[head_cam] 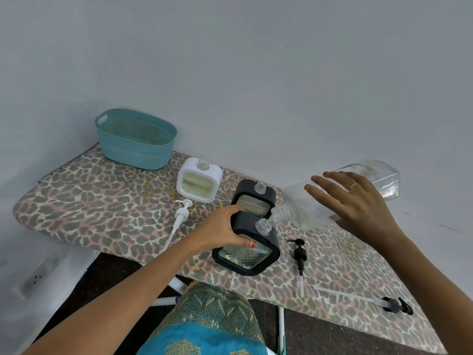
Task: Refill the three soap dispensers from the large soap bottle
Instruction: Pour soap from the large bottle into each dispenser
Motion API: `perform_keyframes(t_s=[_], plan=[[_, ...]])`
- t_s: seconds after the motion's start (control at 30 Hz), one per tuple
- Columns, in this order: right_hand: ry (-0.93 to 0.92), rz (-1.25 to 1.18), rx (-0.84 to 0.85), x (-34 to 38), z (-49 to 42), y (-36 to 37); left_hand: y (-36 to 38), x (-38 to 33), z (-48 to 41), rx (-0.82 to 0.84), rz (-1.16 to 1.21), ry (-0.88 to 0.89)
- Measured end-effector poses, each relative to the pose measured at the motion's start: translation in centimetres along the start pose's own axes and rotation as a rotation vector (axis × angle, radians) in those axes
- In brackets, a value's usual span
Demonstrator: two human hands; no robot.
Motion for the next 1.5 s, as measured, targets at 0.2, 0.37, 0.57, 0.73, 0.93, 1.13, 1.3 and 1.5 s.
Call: perform_keyframes(t_s=[0.2,0.37,0.57,0.73,0.93,1.13,1.3,1.5], plan=[[-0.01,0.002,-0.01,0.1,0.0,-0.1,0.1,0.0,-0.1,-0.003,-0.007,0.009],[-0.016,0.009,-0.023,0.2,-0.1,-0.1,0.1,-0.1,-0.1,0.001,-0.02,0.012],[-0.024,0.011,-0.026,0.3,-0.2,0.0,0.1,-0.1,-0.2,-0.004,-0.046,0.003],[-0.026,0.011,-0.013,0.4,-0.1,0.2,0.2,-0.2,-0.1,-0.004,-0.04,-0.001],[-0.03,0.009,-0.005,0.6,-0.1,0.4,0.2,-0.4,0.0,-0.004,-0.039,0.003],[-0.044,0.013,-0.021,1.0,0.1,0.5,0.3,-0.4,0.0,-0.006,-0.027,0.001],[-0.04,0.012,-0.038,1.2,0.3,0.5,0.5,-0.6,0.0,-0.007,-0.024,0.008],[0.063,-0.026,0.01,0.7,1.2,1.8,0.8,-0.5,-0.1,-0.011,0.009,-0.001]])
Point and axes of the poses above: each hand's wrist, its own z-axis away from the middle knuckle, its own y-axis out of the palm, x = y × z, the point moved 8 cm from there along -z, towards the middle knuckle, and after that the axes turned 2 degrees about x, right-handed, at the moved point
